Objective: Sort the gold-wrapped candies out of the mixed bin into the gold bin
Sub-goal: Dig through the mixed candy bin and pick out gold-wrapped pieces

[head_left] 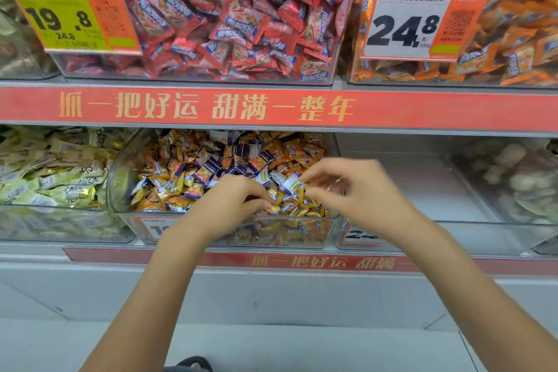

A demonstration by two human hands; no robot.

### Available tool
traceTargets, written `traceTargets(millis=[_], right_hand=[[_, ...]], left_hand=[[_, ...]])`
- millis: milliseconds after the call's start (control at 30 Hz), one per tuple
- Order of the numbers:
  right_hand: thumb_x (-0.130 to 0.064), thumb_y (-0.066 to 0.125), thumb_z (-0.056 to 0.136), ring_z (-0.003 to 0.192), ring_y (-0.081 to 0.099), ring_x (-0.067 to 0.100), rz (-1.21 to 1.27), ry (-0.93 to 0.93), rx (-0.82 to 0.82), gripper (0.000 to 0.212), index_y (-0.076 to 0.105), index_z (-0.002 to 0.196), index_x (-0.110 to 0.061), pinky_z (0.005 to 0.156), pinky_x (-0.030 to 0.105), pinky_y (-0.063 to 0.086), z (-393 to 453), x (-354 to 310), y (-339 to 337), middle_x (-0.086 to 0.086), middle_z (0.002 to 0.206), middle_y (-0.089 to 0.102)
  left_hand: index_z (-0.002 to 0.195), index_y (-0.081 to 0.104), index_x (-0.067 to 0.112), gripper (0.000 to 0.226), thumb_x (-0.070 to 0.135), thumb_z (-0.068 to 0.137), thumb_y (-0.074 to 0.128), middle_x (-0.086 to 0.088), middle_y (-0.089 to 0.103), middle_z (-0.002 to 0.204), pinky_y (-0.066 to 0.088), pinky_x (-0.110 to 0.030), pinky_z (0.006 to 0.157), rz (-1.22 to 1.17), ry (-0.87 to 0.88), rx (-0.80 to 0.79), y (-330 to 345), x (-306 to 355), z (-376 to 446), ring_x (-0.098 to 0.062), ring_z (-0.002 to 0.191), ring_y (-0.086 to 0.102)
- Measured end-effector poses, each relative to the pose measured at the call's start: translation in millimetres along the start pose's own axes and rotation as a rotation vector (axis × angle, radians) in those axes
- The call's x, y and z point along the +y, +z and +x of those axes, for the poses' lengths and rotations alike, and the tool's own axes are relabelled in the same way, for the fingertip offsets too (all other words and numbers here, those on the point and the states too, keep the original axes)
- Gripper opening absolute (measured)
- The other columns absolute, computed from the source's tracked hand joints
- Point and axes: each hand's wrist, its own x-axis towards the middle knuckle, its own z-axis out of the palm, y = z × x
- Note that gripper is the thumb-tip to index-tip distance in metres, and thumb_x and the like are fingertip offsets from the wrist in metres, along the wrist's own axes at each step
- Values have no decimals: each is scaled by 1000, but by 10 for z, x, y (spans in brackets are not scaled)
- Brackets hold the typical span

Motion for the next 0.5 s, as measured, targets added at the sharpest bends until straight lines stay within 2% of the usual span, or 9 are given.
traceTargets(millis=[67,133,167,200,333,433,500], right_hand=[[-35,61,91,94,58,8,-244,40,-260,25,64,113,-24,79,27,48,90,-38,197,-7,107,66],[-45,50,95,106,55,19,-538,38,-372,37,55,123,-22,82,34,48,118,-3,338,-1,117,62],[-49,47,95,109,54,23,-596,37,-407,44,51,127,-20,84,37,49,126,15,377,2,120,60],[-52,47,94,111,54,25,-606,46,-439,51,46,131,-17,86,40,49,134,26,407,5,123,59],[-57,53,88,121,47,33,-548,125,-562,77,24,146,-17,93,44,46,154,28,547,10,142,45],[-54,54,89,123,41,33,-423,192,-539,74,23,145,-18,95,46,43,187,49,610,8,141,45],[-55,54,88,121,44,28,-291,246,-525,69,29,141,-18,95,44,44,222,70,592,6,132,50]], left_hand=[[90,69,11,18,21,95,55,12,54,61,36,-10,49,-53,-40,131,9,3,-6,7,49,50],[87,66,15,18,21,97,52,11,57,64,38,-11,49,-95,-80,229,-5,-10,-8,10,50,52],[89,66,15,17,20,97,52,11,60,67,42,-12,51,-100,-99,251,-11,-32,-10,12,52,53],[92,67,14,17,20,97,51,11,60,69,45,-12,52,-93,-115,262,-14,-52,-19,12,53,55],[101,69,10,21,21,97,52,9,60,67,39,-8,53,-47,-134,273,-13,-91,-43,8,54,55],[102,69,10,21,22,96,53,6,63,70,42,-9,56,-28,-121,274,-25,-94,-47,8,59,56],[101,69,9,21,22,96,53,2,66,73,51,-19,65,-41,-108,275,-27,-96,-63,5,66,60]])
